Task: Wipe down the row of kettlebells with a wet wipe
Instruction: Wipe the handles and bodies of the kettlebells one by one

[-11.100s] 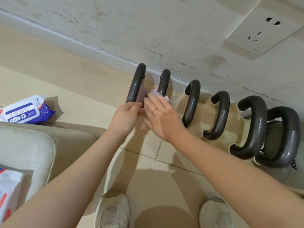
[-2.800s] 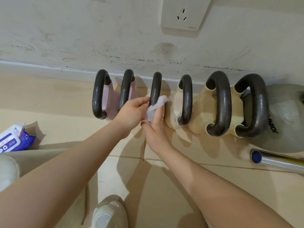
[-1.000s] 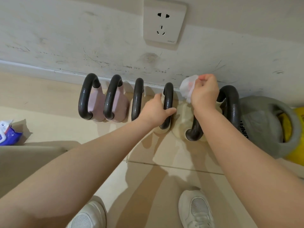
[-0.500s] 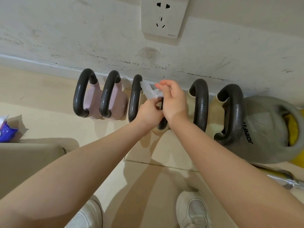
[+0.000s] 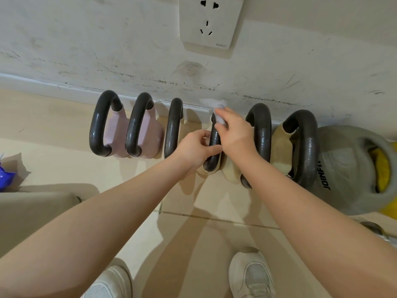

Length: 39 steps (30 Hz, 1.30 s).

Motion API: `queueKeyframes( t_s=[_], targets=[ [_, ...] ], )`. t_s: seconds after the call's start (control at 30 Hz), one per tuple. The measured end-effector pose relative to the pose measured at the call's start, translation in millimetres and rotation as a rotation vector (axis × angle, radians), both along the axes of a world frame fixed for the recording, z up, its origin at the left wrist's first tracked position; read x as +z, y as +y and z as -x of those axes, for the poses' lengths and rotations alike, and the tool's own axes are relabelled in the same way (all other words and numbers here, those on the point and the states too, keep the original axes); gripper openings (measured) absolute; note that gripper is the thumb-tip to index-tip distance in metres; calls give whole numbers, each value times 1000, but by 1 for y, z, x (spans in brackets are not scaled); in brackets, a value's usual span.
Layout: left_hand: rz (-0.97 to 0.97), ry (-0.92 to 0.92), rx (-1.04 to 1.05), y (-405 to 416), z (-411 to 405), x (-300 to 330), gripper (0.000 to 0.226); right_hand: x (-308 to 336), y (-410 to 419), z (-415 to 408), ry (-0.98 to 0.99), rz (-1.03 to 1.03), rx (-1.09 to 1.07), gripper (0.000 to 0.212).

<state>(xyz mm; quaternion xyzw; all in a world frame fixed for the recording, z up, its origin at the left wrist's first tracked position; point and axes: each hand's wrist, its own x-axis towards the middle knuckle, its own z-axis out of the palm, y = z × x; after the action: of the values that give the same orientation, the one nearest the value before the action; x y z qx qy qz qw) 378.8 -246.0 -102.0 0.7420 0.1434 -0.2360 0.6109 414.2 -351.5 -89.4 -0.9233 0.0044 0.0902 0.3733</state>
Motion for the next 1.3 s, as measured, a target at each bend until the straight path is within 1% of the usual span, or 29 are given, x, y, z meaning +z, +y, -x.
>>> queueKeyframes(
  t_s=[0.07,0.17,0.23,0.3,0.33,0.37,0.4,0.43,0.5,0.57,0.6,0.67,0.73,0.8,0.87,0.93,1.03,1.1,1.2,1.23,1.27,1.3],
  targets=[
    [-2,-2,-8,1,-1,1,26,0,1,-3,44,-72,-28,32],
    [3,8,-31,1,-2,3,27,6,-1,-15,126,-95,-25,50],
    [4,2,-43,1,-2,3,28,5,0,-14,113,-69,42,58],
    [3,3,-47,1,-2,4,29,4,1,-9,74,-38,64,64],
    [11,8,-41,1,-2,3,29,1,0,-9,12,65,96,63],
    [24,11,-31,1,-2,3,29,0,-3,-10,-55,246,162,59],
    [32,16,-21,2,-2,2,30,-1,-7,-12,-110,417,261,55],
    [38,21,-21,2,-2,3,30,-1,-11,-14,-147,507,365,52],
    [45,34,-33,2,-3,5,32,2,-18,-14,-235,517,511,40],
    [55,40,-42,3,-3,7,29,5,-23,-17,-311,491,595,31],
    [55,43,-47,3,-3,8,25,6,-25,-21,-299,502,651,30],
    [46,57,-56,2,-3,9,22,10,-24,-35,-189,511,737,30],
    [57,80,-49,3,-4,8,26,12,-19,-50,-101,509,762,31],
    [62,94,-43,3,-5,7,31,14,-14,-56,-43,508,755,36],
    [53,89,-52,4,-5,6,30,13,-11,-54,-51,546,821,44],
    [59,79,-56,3,-4,7,26,12,-13,-53,-94,591,915,47],
    [82,84,-48,4,-4,6,29,8,-9,-65,-67,586,828,49],
    [83,96,-46,4,-5,6,28,6,-2,-67,6,599,800,54],
    [71,97,-22,4,-3,5,27,8,1,-65,71,645,927,53],
    [70,93,-21,3,-2,5,25,9,-1,-68,93,612,923,52],
    [73,90,-22,3,-2,5,22,8,-3,-71,136,538,859,52],
    [78,88,-22,3,-2,5,20,8,-5,-74,183,419,743,51]
  ],
)
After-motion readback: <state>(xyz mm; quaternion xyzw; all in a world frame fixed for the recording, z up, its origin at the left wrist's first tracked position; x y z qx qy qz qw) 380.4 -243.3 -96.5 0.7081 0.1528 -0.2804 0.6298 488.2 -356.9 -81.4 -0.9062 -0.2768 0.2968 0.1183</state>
